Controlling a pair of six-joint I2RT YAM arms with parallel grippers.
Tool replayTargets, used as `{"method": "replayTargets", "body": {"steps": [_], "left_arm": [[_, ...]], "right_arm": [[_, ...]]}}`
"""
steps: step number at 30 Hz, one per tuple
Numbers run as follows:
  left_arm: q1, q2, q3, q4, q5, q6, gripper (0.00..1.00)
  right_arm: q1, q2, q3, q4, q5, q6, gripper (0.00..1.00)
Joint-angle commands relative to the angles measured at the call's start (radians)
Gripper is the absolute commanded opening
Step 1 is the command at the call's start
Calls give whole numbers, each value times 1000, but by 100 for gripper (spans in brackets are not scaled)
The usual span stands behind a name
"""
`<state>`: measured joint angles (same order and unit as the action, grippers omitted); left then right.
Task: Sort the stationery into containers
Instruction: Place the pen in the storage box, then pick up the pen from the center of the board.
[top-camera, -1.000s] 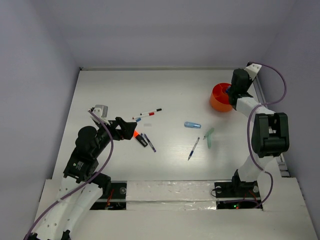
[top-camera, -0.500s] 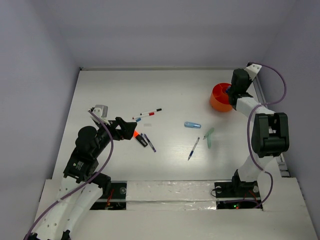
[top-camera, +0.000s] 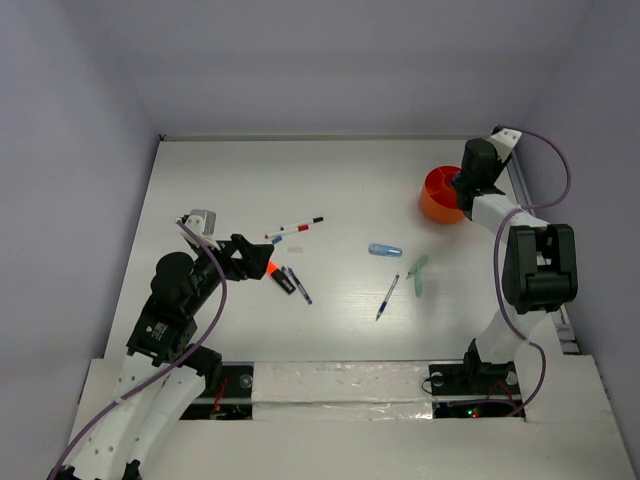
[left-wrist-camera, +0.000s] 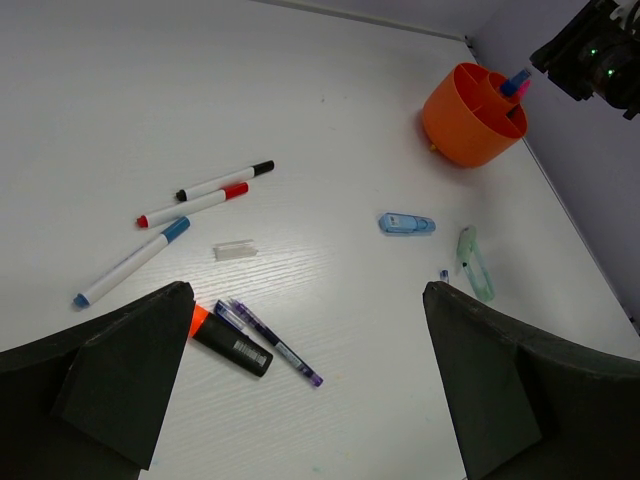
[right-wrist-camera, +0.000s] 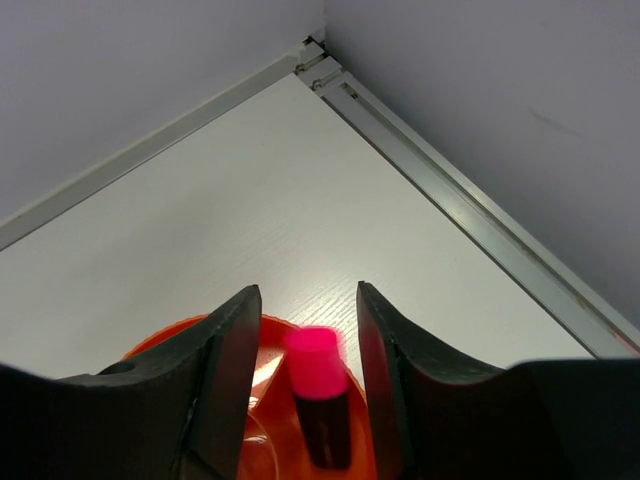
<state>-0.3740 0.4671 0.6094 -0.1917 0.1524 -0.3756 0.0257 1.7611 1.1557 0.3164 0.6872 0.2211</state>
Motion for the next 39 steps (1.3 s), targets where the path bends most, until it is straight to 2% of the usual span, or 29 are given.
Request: {"method": "replayTargets", "body": {"steps": [1,7,10,13,16,18,21,22,24,27,32,36,39], "left_arm": [[-6,-1,21,43,-1,7,99],[-6,-2,20,41,-4,7,99],[-6,-2,18,41,-2,6,99],[-6,-1,18,43,-4,6,99],[-6,2,20,38,-7,6,99],[3,7,21,37,-10,4,99],[3,15,21,37,-11,4,99],[12,16,21,37,-11,4,99],[21,16,23,35,-14,3,99],[30,13,27,28,-34,0,99],[61,-11,47,-3,-117,-3,99],[80,-25,67,-28,-209,-8,99],[99,-48,73,-38,-261,-14,99]], "right_arm": [[-6,-28,29,-5,-8,12,50],[-6,-66,24,-25,-21,21,54],[-6,-135,4,-56,-54,56,54],[8,-259,-45,-89,-148,113,51],[49,-380,-103,-105,-345,159,48],[107,-432,-134,-97,-532,161,48],[210,-439,-120,-138,-714,107,51],[285,-419,-94,-161,-756,91,53],[353,-388,-65,-223,-889,58,55],[492,-309,-22,-279,-946,35,64],[725,-158,97,-387,-930,-14,65],[844,-16,203,-430,-879,-41,63],[913,127,306,-482,-802,-71,57]]}}
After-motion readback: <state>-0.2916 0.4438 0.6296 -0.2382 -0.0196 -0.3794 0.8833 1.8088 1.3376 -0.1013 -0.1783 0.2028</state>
